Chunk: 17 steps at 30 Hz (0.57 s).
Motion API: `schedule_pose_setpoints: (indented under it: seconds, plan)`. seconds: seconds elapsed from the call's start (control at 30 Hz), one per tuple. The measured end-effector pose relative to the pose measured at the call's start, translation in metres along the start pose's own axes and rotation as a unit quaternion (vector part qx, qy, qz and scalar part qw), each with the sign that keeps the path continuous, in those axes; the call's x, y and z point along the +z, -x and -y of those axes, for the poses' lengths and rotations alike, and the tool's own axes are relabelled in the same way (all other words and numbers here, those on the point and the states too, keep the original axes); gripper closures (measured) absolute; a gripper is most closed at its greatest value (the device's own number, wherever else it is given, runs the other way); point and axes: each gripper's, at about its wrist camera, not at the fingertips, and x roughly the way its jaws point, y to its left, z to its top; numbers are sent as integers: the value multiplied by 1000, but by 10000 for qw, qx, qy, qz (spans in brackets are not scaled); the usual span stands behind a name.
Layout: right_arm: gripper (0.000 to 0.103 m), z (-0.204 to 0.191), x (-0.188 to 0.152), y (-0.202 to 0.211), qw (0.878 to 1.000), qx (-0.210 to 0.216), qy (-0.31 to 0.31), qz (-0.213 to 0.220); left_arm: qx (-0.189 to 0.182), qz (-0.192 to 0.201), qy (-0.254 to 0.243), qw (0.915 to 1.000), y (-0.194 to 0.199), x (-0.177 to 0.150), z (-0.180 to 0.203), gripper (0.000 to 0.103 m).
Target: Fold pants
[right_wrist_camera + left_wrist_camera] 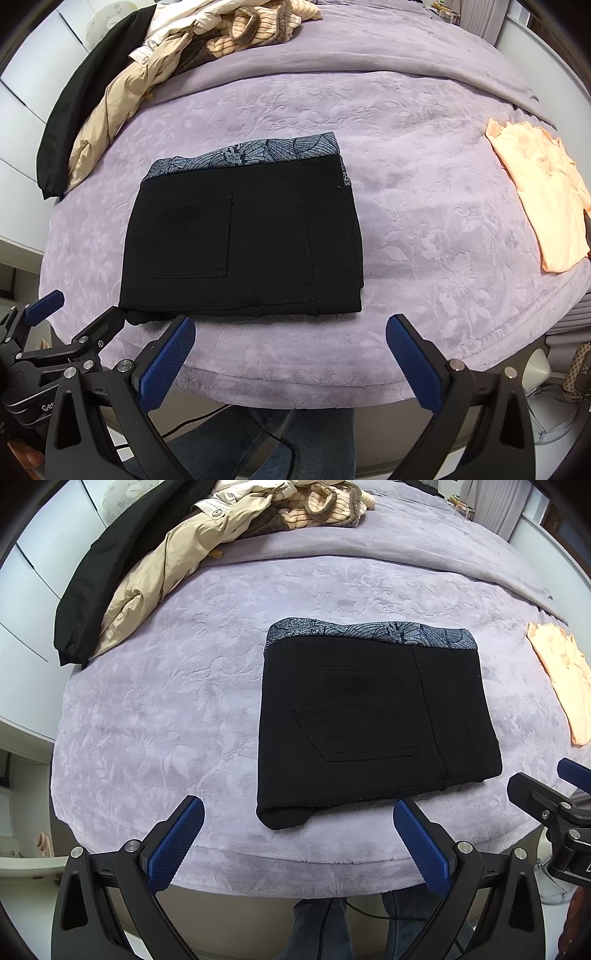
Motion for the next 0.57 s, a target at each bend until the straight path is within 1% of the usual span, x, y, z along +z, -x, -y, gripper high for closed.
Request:
schedule_pose_setpoints:
  seconds: [0.37, 0.57]
  plan:
    - [0, -5, 2, -4, 10000, 17, 82, -38, -87, -66, 97, 9999, -2, 1, -2, 0]
    - [0, -5, 1, -6, 10000, 2, 58, -66, -83, 151, -41, 9998, 5, 2, 3, 0]
